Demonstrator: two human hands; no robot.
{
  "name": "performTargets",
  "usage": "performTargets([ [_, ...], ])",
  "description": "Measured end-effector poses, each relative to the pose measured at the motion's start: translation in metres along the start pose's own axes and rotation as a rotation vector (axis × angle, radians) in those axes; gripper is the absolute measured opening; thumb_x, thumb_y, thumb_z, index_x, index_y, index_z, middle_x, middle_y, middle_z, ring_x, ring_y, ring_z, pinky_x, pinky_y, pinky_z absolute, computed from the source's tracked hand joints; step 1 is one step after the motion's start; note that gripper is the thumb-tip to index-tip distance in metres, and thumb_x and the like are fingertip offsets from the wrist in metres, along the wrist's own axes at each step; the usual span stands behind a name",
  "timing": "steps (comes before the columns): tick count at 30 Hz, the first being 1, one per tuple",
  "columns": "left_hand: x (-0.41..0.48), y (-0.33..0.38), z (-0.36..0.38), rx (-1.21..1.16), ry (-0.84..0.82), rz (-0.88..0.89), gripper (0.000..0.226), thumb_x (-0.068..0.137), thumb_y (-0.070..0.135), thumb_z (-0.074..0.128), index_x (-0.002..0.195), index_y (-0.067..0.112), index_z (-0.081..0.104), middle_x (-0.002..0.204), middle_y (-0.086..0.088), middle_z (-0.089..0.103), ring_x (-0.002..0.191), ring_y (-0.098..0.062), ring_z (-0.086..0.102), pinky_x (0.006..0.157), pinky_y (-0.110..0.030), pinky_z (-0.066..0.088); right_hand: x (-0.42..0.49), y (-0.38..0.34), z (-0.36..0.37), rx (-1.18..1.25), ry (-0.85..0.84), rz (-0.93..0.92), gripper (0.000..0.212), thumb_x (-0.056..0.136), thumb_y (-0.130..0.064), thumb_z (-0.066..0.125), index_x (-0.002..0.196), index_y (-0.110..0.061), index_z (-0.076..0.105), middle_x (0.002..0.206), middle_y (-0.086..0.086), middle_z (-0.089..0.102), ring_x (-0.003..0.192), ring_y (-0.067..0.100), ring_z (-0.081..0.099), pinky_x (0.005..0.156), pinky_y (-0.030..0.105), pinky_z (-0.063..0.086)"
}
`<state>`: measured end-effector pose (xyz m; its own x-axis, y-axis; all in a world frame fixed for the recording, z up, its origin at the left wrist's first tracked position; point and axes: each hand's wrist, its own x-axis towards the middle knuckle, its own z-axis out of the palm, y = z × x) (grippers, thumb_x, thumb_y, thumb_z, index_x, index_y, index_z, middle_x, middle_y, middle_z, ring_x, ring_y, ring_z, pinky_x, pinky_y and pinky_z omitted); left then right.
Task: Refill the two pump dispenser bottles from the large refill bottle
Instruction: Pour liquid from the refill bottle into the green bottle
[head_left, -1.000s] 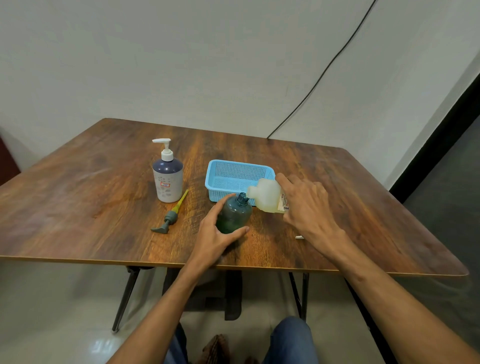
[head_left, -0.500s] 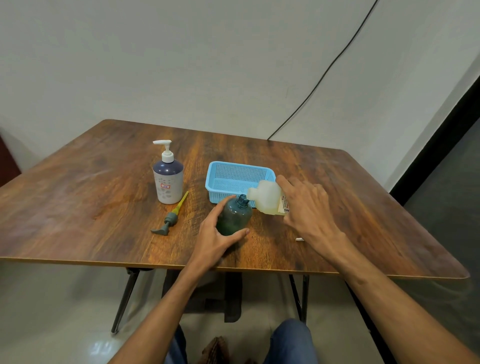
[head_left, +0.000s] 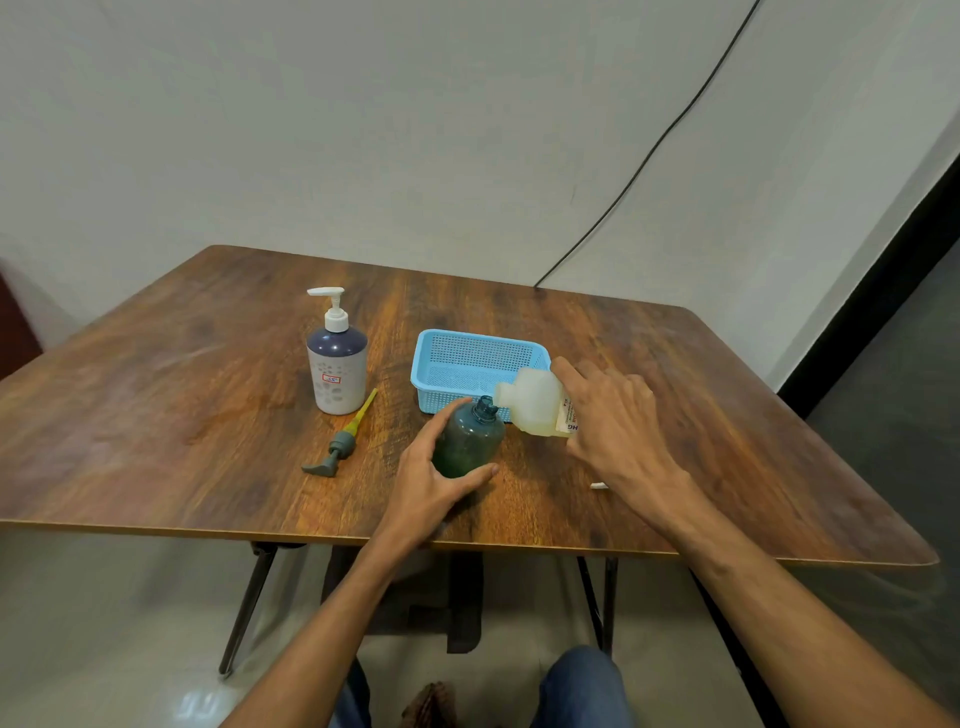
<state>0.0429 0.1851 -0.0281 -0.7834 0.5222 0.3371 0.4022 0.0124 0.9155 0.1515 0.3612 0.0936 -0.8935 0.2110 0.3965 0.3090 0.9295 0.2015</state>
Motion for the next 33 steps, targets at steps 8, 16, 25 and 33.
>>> performTargets([
  [8, 0.0001, -0.0004, 0.0006, 0.001, -0.006, -0.005, 0.082, 0.078, 0.031, 0.088, 0.135, 0.060, 0.037, 0.135, 0.040, 0.041, 0.125, 0.025, 0.039, 0.096, 0.003, 0.036, 0.0004, -0.0005, -0.0032, 0.004, -0.024, 0.006, 0.084, 0.075, -0.031, 0.081, 0.146, -0.023, 0.038, 0.126, 0.007, 0.061, 0.109, 0.027, 0.060, 0.089, 0.040, 0.046],
  [16, -0.0003, 0.0007, -0.0002, 0.004, -0.004, -0.006, 0.081, 0.077, 0.032, 0.088, 0.134, 0.061, 0.038, 0.136, 0.038, 0.042, 0.127, 0.021, 0.040, 0.097, 0.001, 0.038, -0.0002, -0.0016, -0.0059, 0.002, -0.026, 0.006, 0.084, 0.074, -0.030, 0.082, 0.145, -0.023, 0.038, 0.125, 0.007, 0.061, 0.108, 0.028, 0.061, 0.089, 0.041, 0.045],
  [25, -0.0010, 0.0018, -0.0010, -0.003, -0.001, -0.005, 0.081, 0.077, 0.033, 0.088, 0.135, 0.058, 0.039, 0.137, 0.032, 0.045, 0.127, 0.016, 0.042, 0.098, -0.002, 0.039, -0.0002, -0.0023, -0.0057, -0.004, -0.011, -0.003, 0.083, 0.069, -0.026, 0.084, 0.142, -0.021, 0.044, 0.118, 0.008, 0.064, 0.102, 0.030, 0.063, 0.083, 0.042, 0.046],
  [33, -0.0002, -0.0001, -0.0009, -0.018, -0.002, 0.002, 0.082, 0.076, 0.033, 0.088, 0.143, 0.050, 0.042, 0.142, 0.027, 0.048, 0.133, 0.007, 0.045, 0.102, -0.007, 0.040, 0.0000, -0.0038, -0.0062, -0.003, -0.006, 0.000, 0.082, 0.070, -0.028, 0.084, 0.142, -0.021, 0.045, 0.118, 0.009, 0.064, 0.103, 0.030, 0.063, 0.084, 0.042, 0.047],
])
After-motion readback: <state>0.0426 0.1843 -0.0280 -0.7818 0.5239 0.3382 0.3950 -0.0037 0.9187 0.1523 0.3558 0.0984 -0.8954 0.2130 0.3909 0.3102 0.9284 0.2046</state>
